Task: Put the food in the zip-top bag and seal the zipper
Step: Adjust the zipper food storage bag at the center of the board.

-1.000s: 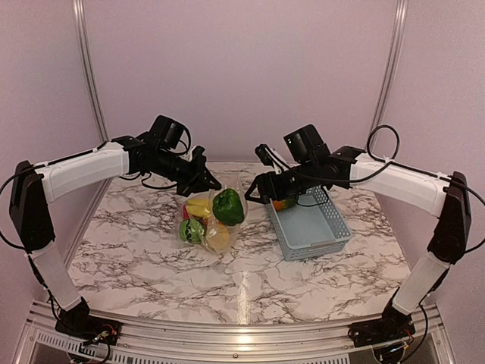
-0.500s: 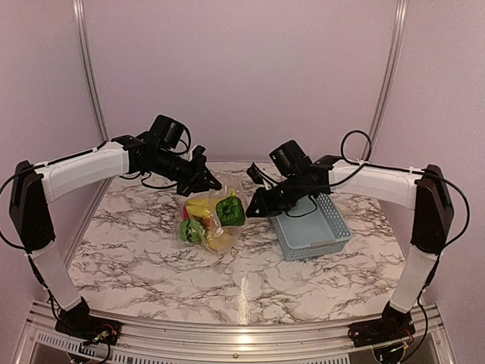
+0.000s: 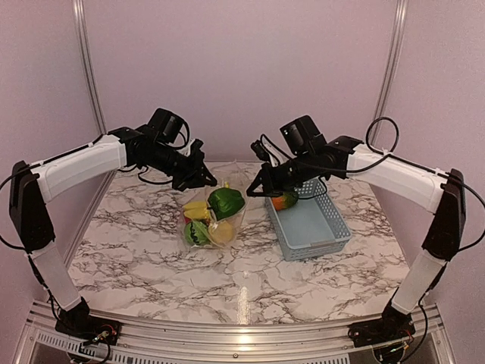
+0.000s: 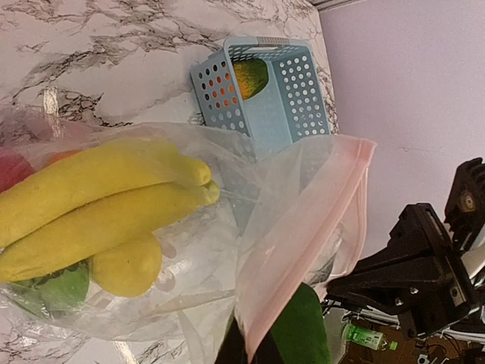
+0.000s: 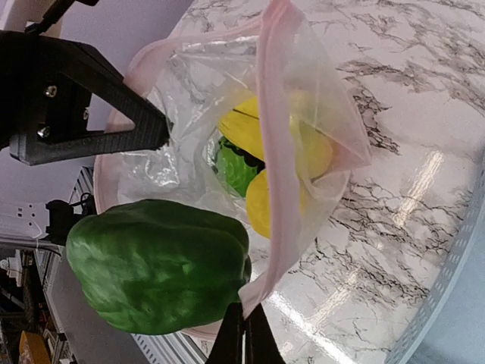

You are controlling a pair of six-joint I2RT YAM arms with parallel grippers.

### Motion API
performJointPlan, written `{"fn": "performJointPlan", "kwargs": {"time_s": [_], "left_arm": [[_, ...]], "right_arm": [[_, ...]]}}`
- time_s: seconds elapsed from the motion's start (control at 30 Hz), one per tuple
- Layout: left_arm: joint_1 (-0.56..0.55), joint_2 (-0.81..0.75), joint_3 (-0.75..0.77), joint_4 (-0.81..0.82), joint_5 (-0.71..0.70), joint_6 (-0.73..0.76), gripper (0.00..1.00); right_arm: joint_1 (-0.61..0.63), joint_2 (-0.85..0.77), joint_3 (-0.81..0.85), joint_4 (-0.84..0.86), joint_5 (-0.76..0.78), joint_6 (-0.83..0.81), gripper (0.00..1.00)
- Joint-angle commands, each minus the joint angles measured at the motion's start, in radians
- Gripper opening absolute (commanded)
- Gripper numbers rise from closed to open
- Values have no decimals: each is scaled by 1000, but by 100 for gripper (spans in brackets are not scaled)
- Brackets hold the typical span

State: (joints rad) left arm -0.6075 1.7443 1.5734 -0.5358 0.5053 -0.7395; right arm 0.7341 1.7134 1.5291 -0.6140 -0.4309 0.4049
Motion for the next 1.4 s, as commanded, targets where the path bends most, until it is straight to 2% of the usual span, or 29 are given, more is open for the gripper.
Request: {"fn": "performJointPlan", "kwargs": {"time_s": [0.0,0.1,0.2,0.27,0.3,0.47,0.57,0.7,0.83,1.37], "left_arm": [[6,-27,67,-79,-66,67,2],[6,-41,82,-77,-95,73,9],[4,-58,79,-79,-117,84,23],[-5,-85,63,-79,-169,104,37],[-11,-101,56,-79,-201,118,40],[-30,-163,13,-88,-287,138,49],[-38,-184,-34,-112,-283,121,48],[-52,-212,-110,-120,-272,93,41],[-63,-225,-162,-96,-263,80,40],[-64,-96,-138,-14,-224,84,27]], "right_arm": [[1,-38,76,-15,-27,27,0],[1,-5,42,-3,-52,10,0],[2,2,14,51,-116,22,0],[1,-2,18,72,-130,22,0],[1,-4,23,74,-133,17,0],[-1,1,28,79,-152,18,0],[-1,0,16,92,-163,26,0],[-2,-3,8,103,-158,32,0],[-2,0,5,111,-163,34,0],[-14,14,-13,135,-185,47,0]]}}
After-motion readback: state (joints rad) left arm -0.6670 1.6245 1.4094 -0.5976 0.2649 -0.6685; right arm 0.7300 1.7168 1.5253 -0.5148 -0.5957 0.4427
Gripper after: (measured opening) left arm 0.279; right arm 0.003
